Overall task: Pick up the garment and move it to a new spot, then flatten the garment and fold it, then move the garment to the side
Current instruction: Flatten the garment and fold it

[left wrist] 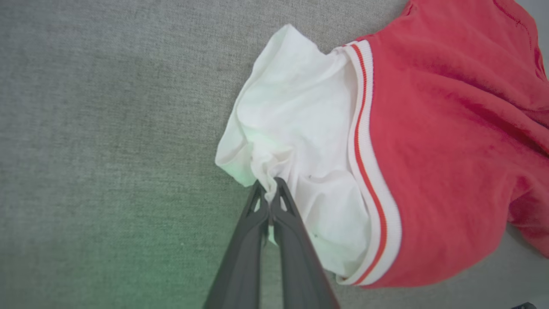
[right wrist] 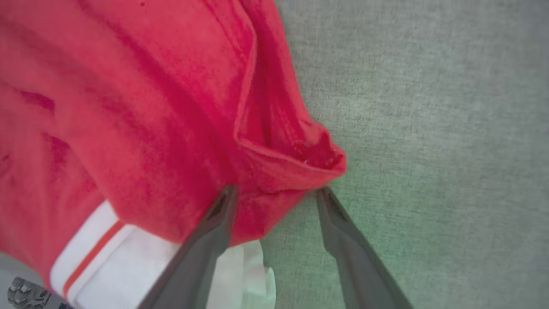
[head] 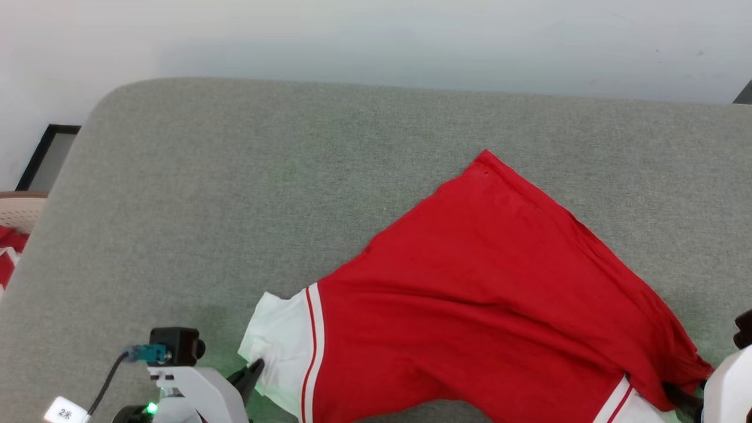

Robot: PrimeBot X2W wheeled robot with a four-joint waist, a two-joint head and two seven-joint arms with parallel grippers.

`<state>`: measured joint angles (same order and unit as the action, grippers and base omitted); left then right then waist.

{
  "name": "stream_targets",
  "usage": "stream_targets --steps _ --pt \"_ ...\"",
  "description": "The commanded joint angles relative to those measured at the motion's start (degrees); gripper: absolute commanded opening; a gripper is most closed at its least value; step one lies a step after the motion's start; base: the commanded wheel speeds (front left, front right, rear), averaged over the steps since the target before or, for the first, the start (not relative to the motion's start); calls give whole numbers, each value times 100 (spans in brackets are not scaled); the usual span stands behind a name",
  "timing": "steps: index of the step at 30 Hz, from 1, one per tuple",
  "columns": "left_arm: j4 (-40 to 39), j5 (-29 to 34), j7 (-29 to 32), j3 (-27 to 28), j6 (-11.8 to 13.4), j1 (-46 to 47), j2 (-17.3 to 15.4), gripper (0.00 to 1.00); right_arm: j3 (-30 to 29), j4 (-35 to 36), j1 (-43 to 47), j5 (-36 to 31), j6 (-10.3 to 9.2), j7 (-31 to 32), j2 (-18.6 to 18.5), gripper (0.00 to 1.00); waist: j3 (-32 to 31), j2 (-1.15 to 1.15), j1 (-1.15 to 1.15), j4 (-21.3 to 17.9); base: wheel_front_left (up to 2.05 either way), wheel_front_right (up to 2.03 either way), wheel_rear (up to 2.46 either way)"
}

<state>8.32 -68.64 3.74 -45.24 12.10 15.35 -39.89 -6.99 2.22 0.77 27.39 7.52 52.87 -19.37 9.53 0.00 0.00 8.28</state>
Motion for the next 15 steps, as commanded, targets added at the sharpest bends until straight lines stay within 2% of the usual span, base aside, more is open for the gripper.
stream_targets --steps 1,6,9,12,15 --pt "-19 -26 -22 17 26 -48 -11 0 19 100 61 35 -5 67 -19 100 -1 0 0 -5 0 0 0" --pt "-91 -42 -14 25 56 -62 -2 0 -130 1072 37 176 -5 606 -117 100 21 0 0 19 0 0 0" --pt "-136 -8 -2 7 51 2 38 0 -216 1606 -315 240 -5 611 -68 100 90 0 0 84 0 0 0" --pt "-155 36 19 -25 20 120 105 0 -61 1751 -803 254 -5 446 -115 100 190 0 0 195 0 0 0" --pt "-130 99 56 -80 -14 253 202 0 271 1496 -1454 280 -5 188 -129 100 314 0 0 347 0 0 0"
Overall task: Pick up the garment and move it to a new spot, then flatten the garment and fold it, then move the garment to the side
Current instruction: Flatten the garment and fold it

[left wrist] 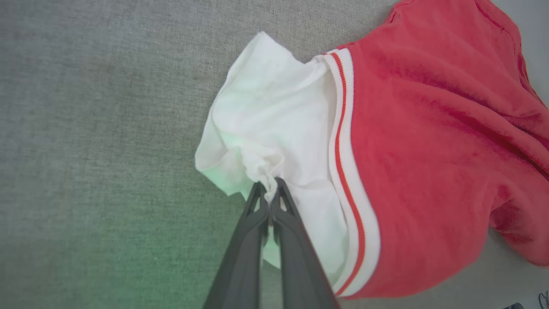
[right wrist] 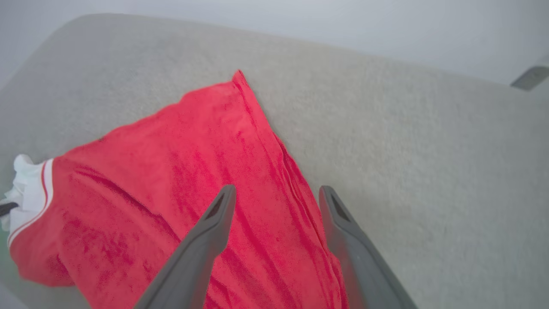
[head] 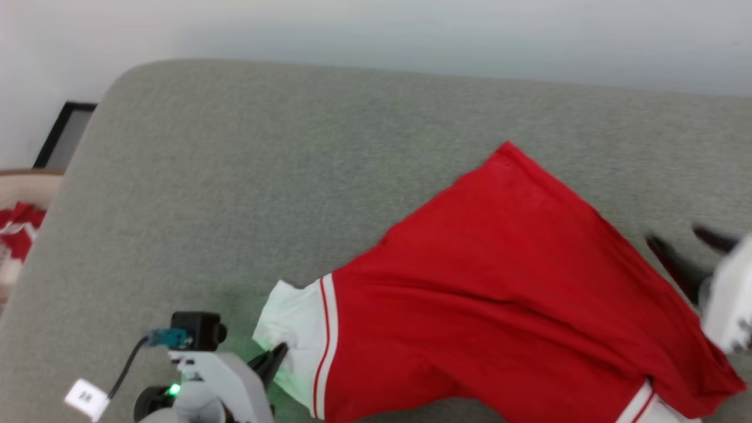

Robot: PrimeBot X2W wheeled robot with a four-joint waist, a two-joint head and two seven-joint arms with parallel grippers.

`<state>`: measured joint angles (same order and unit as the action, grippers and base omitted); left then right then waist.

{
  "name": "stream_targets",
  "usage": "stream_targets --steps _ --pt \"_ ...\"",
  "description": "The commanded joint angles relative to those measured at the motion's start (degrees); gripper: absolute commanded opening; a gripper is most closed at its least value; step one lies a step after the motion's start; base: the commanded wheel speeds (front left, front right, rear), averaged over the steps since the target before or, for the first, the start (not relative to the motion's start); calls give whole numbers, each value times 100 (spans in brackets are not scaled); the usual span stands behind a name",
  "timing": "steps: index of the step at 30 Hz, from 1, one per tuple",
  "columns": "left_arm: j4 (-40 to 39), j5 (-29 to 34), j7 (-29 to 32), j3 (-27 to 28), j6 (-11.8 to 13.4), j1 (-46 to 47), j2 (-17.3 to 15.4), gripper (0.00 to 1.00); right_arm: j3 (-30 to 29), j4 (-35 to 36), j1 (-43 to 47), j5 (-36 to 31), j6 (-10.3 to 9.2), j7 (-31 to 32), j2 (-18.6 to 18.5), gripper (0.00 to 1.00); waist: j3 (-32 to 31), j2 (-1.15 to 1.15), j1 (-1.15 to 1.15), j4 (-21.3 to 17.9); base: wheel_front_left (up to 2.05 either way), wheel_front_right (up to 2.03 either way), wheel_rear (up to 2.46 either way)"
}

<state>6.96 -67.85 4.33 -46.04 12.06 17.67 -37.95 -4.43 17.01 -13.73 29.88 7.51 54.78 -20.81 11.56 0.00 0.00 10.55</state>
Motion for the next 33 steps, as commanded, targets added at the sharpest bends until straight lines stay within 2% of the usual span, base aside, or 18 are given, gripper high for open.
stream_targets --steps 1,7,12,19,28,29,30,31,33 --pt "21 38 12 -15 -42 83 54 0 134 -119 -255 5 -4 -129 -32 100 162 0 0 181 0 0 0" --pt "201 179 80 -162 -244 470 391 0 1167 -1631 -1770 -112 -4 -1091 -300 100 433 0 0 598 0 0 0" --pt "440 243 100 -280 -455 731 671 0 2027 -3149 -2815 -114 -4 -1559 -498 100 598 0 0 930 0 0 0" --pt "828 308 111 -416 -752 1020 991 0 2855 -4921 -3729 24 -4 -1688 -669 100 769 0 0 1363 0 0 0" --pt "1276 340 86 -518 -1052 1270 1309 0 3575 -6428 -4021 302 -5 -1480 -740 100 938 0 0 1642 0 0 0" --pt "1330 338 86 -527 -1085 1291 1334 0 3667 -6572 -4020 332 -6 -1395 -735 91 943 0 0 1653 0 0 0" --pt "1374 337 85 -535 -1102 1312 1350 0 3718 -6680 -4030 362 -6 -1354 -729 29 949 0 0 1661 0 0 0" --pt "1419 342 81 -540 -1128 1337 1362 0 3754 -6786 -4052 394 -6 -1312 -726 0 949 0 0 1664 0 0 0" --pt "1513 341 81 -540 -1167 1372 1380 0 3871 -6900 -4116 413 -6 -1304 -729 0 944 0 0 1655 0 0 0"
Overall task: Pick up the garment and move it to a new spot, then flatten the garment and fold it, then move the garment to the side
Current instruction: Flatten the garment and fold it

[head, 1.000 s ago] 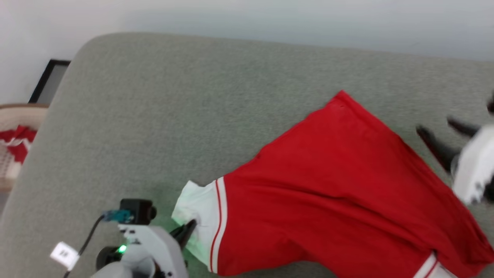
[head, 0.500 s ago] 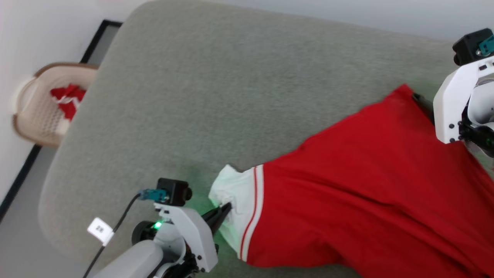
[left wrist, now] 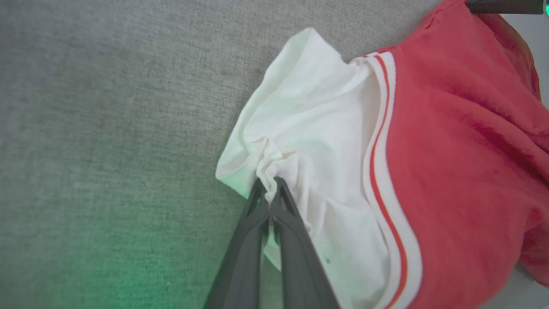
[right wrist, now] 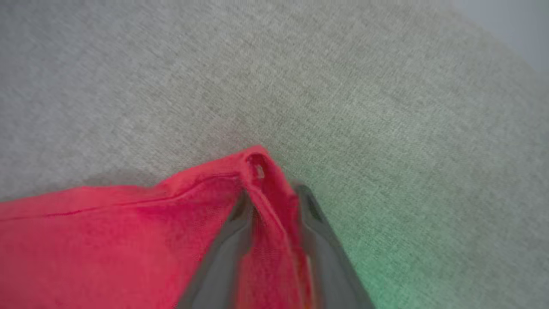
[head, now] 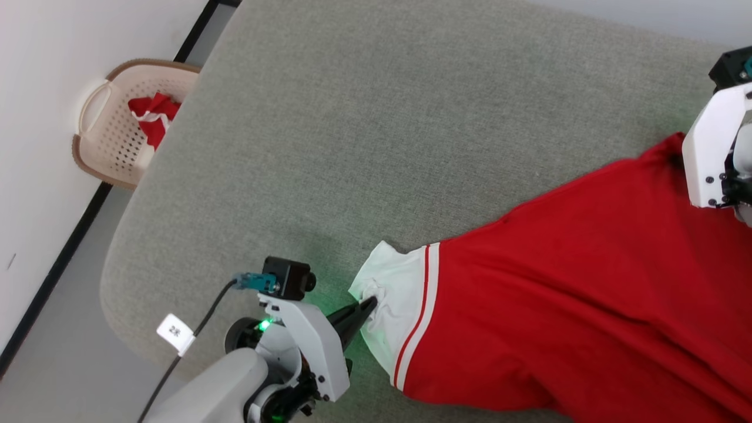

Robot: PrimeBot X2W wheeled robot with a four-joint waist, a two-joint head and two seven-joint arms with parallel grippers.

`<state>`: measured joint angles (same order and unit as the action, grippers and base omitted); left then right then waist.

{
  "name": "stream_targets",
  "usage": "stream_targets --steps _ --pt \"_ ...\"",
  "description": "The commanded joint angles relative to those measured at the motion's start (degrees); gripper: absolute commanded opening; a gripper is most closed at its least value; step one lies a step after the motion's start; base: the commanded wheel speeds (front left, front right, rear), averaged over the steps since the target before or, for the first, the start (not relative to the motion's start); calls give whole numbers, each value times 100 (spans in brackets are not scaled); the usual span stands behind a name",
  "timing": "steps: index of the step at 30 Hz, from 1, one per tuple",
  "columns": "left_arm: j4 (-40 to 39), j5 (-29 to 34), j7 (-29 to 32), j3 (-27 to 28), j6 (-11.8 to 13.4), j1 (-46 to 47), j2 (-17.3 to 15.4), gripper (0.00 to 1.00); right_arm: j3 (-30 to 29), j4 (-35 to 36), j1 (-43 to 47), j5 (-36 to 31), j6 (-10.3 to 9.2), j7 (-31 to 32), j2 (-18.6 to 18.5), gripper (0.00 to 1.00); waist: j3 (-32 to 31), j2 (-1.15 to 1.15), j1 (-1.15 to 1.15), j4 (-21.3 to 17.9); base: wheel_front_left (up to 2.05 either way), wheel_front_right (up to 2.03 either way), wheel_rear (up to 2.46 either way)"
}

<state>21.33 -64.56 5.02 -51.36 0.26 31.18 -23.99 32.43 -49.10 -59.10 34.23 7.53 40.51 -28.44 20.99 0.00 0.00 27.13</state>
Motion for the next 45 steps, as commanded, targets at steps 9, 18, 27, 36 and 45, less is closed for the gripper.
stream_targets --steps 9,18,27,36,45 --pt "270 -43 352 14 -66 268 -289 0 242 -343 -170 209 -8 -545 120 0 -284 0 0 -298 0 0 0" --pt "-136 178 1165 152 63 1193 -1100 0 321 -70 -417 477 -7 -1132 147 0 -853 0 0 -727 0 0 0" --pt "-86 559 1973 307 -128 2842 -1492 0 349 346 -548 650 -7 -1729 0 0 -1642 0 0 -1119 0 0 0" --pt "856 829 2184 292 -506 4194 -1155 0 179 821 -757 528 -7 -2144 6 0 -2246 0 0 -1478 0 0 0" --pt "1646 1030 1955 215 -713 5143 -777 0 -108 1413 -876 389 -7 -1878 80 0 -2384 0 0 -1801 0 0 0"
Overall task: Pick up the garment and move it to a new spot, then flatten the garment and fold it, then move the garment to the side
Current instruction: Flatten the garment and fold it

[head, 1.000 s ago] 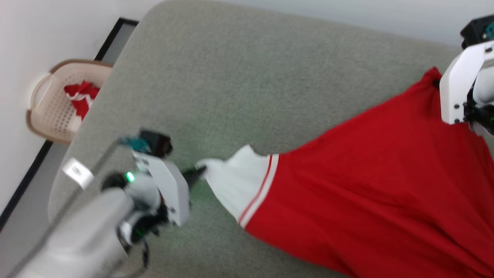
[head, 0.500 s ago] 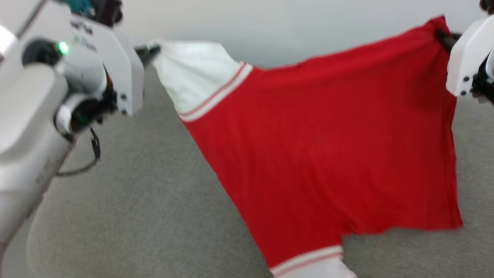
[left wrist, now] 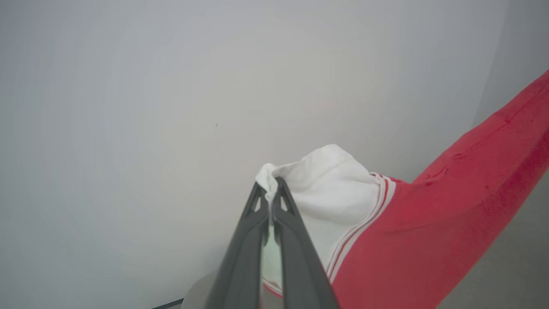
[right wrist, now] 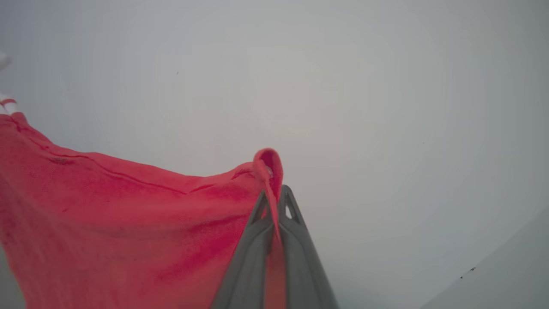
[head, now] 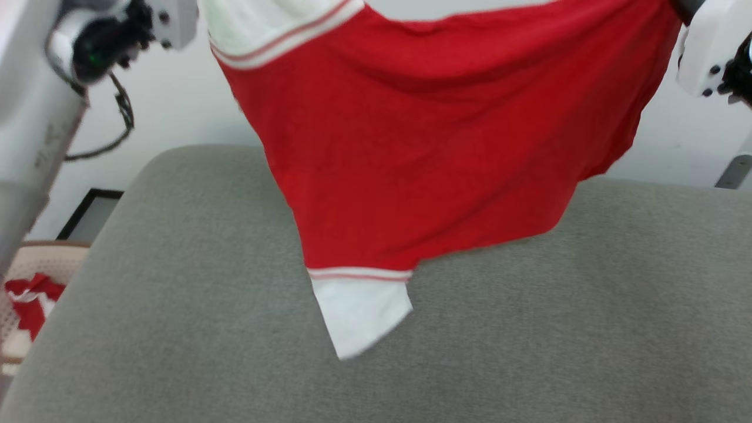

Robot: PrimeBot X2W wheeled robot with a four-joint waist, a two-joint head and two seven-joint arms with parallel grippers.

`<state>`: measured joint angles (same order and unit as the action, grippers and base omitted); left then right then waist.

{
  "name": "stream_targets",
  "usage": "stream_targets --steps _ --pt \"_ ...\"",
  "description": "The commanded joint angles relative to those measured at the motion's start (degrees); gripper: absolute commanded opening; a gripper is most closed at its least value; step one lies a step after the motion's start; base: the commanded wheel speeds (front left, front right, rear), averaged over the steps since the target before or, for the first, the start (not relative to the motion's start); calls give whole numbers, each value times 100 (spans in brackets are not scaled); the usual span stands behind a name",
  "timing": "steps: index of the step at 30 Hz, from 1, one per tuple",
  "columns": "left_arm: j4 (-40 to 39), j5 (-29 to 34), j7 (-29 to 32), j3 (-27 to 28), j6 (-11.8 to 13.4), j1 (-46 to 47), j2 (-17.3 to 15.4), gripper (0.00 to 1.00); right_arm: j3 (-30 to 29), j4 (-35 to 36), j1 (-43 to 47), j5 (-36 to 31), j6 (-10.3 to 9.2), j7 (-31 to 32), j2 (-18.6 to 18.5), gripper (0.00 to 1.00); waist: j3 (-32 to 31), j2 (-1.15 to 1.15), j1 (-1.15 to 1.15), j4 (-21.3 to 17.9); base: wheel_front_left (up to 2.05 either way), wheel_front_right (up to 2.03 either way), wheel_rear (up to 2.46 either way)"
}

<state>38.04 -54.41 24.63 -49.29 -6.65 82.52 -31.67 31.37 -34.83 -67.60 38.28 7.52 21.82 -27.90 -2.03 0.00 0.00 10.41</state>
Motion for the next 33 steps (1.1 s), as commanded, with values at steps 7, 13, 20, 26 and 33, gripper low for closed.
stream_targets --steps 7,13,20,26,33 --pt "389 35 -198 -58 -74 512 62 0 -531 328 -130 -206 -6 244 109 0 342 0 0 -323 0 0 0" --pt "558 172 -649 -135 -91 1062 13 0 -1077 456 -490 -611 -6 227 324 0 1419 0 0 -483 0 0 0" --pt "1122 782 -1867 -174 22 1970 185 0 -1448 -91 -1434 -1692 -6 -706 910 0 2798 0 0 -721 0 0 0" --pt "1570 1108 -3470 147 238 3125 510 0 -1754 -689 -2507 -2948 -6 -2461 1343 0 3717 0 0 -702 0 0 0" --pt "1270 1126 -3978 724 46 3089 714 0 -1810 -1584 -2791 -3879 -6 -3435 1485 0 4220 0 0 -385 0 0 0"
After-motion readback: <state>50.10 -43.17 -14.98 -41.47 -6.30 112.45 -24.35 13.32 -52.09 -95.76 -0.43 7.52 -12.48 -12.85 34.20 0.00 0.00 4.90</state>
